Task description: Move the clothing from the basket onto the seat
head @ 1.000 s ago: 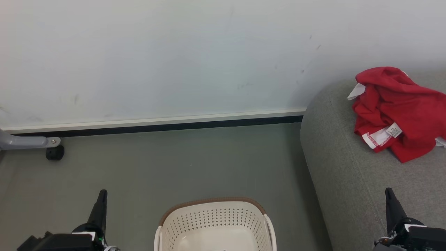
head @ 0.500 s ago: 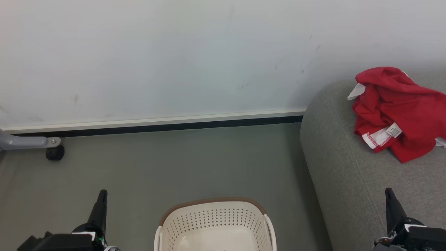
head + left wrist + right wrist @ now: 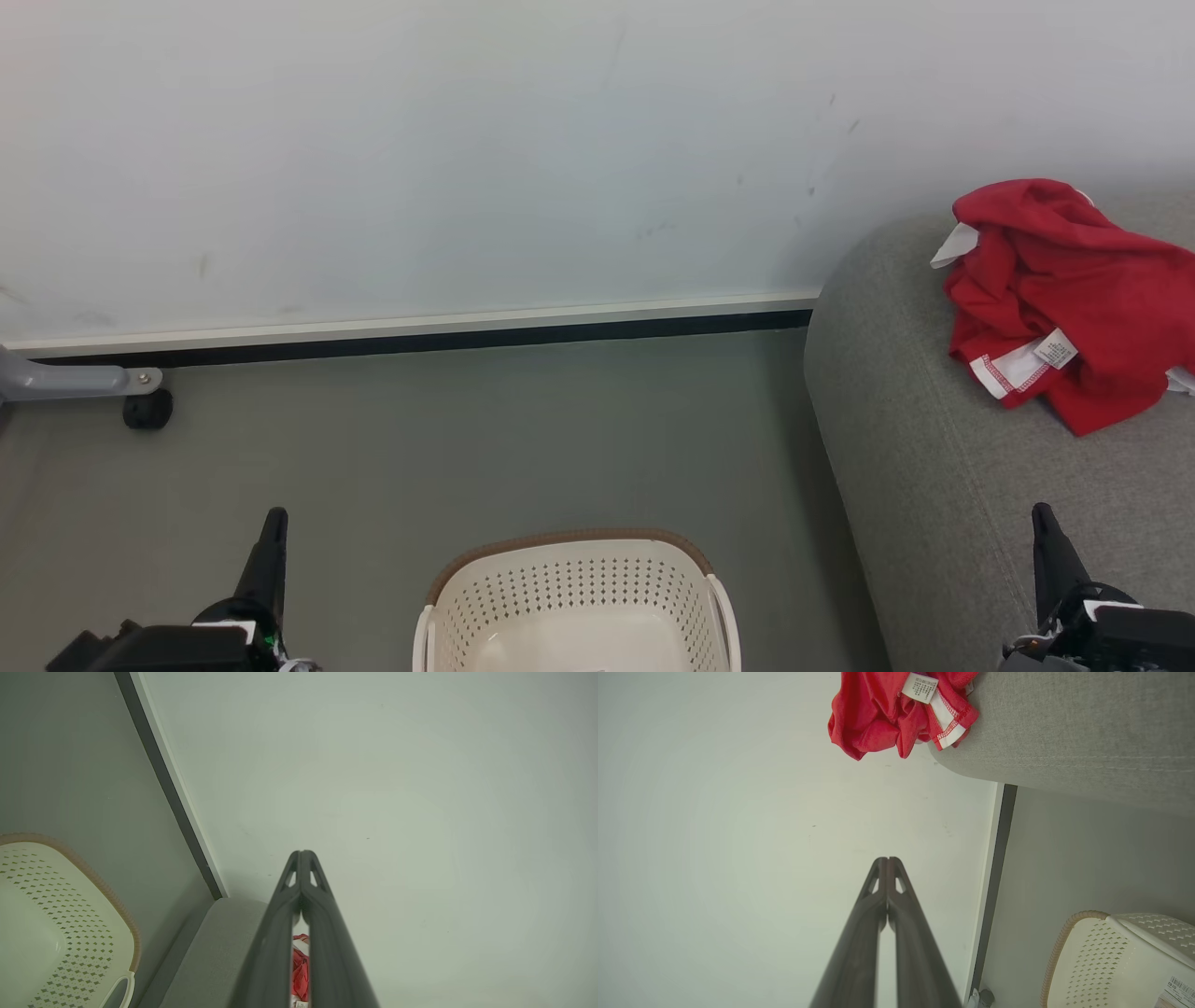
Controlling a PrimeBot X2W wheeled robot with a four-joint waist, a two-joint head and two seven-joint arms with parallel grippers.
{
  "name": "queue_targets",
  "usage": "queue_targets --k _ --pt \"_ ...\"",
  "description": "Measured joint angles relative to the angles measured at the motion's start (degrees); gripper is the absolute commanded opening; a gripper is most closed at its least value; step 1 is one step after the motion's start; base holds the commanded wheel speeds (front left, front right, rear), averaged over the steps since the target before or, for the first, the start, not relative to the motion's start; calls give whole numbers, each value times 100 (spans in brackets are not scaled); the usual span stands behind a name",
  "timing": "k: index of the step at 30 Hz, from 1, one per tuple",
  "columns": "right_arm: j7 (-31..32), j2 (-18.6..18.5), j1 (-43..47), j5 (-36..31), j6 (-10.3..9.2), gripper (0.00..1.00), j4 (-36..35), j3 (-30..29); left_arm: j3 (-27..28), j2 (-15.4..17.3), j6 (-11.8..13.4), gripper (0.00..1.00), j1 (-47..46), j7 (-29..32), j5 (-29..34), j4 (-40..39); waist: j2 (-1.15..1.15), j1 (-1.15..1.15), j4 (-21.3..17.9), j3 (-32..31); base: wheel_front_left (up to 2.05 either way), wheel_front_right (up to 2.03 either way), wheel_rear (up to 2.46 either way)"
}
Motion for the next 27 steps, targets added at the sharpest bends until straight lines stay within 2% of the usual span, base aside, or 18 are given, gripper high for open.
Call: queue_targets --k 27 --pt "-1 1 0 0 0 0 0 0 0 0 0 0 -1 -1 0 1 0 0 0 0 0 0 0"
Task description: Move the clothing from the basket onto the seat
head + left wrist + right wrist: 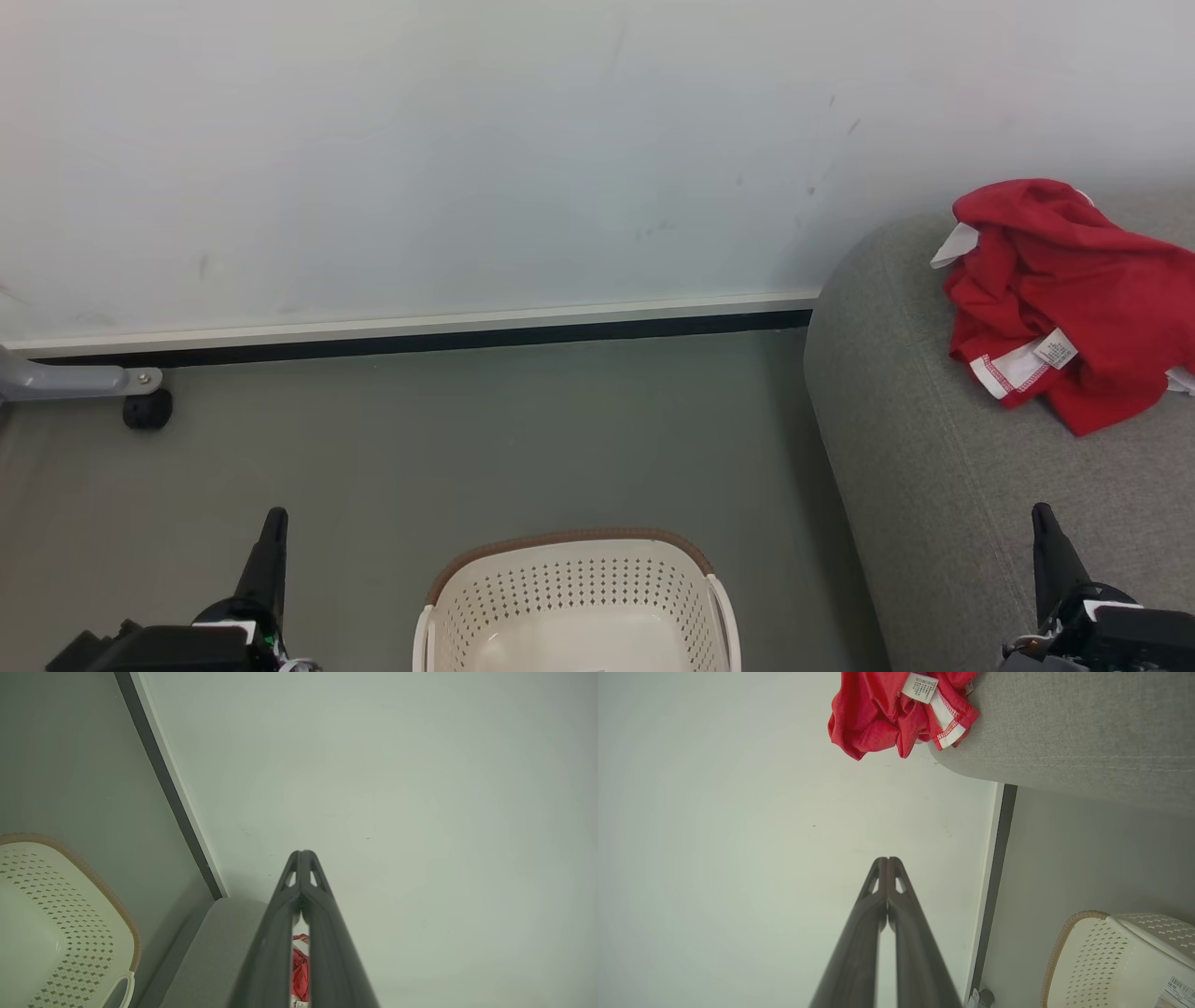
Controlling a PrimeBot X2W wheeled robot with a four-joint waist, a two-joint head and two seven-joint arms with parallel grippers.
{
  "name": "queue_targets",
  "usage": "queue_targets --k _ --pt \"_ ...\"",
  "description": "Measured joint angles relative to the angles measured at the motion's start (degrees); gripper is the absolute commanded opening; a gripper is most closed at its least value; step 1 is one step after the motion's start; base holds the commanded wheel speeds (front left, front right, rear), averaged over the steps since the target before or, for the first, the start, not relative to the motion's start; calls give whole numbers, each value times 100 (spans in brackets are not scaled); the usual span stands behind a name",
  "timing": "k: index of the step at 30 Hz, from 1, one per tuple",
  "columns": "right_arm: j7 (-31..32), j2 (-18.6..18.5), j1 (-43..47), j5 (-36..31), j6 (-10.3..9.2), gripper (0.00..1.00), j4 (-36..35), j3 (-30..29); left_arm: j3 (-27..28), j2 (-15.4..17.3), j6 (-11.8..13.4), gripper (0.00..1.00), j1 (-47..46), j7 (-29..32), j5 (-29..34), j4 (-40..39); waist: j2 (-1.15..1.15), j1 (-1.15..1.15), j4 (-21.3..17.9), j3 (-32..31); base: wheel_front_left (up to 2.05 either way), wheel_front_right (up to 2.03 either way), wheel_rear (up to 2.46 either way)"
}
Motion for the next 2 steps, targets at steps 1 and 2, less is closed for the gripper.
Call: queue_targets --k 1,2 --pt "0 0 0 0 0 0 0 1 0 0 0 0 0 0 -1 0 0 0 0 0 0 0 0" --pt "0 0 0 0 1 0 0 1 0 0 0 0 0 0 -1 0 0 0 0 0 0 0 0"
